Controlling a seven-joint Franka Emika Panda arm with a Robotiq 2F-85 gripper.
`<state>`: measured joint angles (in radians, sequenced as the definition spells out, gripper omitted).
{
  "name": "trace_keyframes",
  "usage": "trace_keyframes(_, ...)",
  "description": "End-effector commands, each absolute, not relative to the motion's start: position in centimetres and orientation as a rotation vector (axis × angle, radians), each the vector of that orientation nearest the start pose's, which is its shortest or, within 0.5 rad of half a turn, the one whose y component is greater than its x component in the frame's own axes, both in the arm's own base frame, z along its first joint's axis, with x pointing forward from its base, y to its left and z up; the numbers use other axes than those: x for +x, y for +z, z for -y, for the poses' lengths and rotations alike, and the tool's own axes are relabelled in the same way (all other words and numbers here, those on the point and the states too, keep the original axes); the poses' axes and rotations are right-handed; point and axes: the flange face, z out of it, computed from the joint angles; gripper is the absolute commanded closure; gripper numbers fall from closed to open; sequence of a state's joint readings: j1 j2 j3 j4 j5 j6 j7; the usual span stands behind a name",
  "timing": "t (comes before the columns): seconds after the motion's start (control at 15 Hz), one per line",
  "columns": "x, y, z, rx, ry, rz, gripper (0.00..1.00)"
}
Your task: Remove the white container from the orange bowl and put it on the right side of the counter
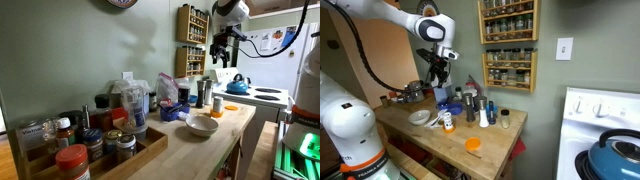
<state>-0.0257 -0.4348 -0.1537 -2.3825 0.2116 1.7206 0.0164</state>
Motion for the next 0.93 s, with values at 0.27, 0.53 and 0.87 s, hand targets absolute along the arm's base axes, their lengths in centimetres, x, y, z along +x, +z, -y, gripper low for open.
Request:
trace_keyframes(0.27, 38.9, 46.7, 5.4, -2.822, 0.305, -0.326, 0.0)
trace_keyframes(0.53, 38.9, 46.7, 5.4, -2.822, 0.305, -0.326, 0.0)
trace_keyframes(0.87, 38.6, 45.0, 6.5, -2.839, 0.231, -0.359, 0.0)
